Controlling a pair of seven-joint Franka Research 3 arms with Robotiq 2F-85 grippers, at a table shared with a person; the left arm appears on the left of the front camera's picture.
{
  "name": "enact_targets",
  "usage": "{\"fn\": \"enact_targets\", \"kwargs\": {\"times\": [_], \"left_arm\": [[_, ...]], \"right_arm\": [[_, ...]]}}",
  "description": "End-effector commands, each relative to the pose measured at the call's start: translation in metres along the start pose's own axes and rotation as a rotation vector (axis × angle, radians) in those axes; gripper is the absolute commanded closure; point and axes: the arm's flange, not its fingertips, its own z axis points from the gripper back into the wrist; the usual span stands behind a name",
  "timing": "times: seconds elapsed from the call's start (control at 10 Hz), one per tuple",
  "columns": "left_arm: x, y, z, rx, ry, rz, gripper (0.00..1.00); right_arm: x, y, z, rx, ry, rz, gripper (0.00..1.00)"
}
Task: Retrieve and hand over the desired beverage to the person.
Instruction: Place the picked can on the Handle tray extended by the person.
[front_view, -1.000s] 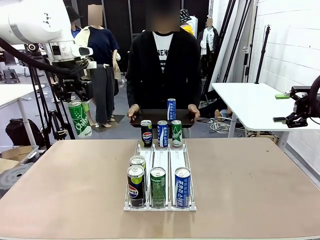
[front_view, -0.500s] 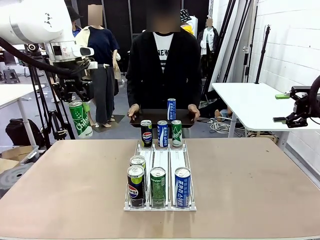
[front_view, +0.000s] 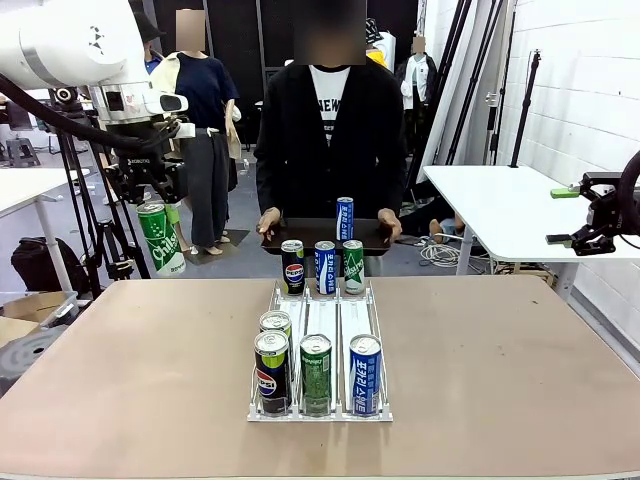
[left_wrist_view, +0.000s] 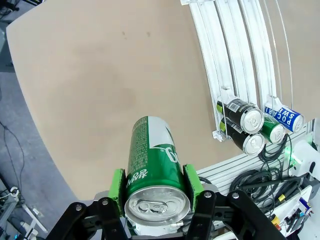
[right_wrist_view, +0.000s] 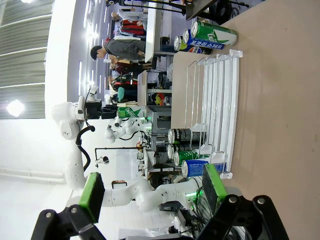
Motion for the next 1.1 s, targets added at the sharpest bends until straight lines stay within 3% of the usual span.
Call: {"fn": "enact_targets", "kwargs": {"times": [0.0,1.0], "left_arm": [[-0.0013,0.0001,0.0054,0.017,-0.003,0.007,1.00],[-0.0013,0.0001,0.0054,0.017,-0.003,0.007,1.00]], "right_arm": [[-0.0013,0.0005,-0.0013,0.007,0.007,0.011,0.00],[-0.0013,0.0005,-0.0013,0.007,0.007,0.011,0.00]]}}
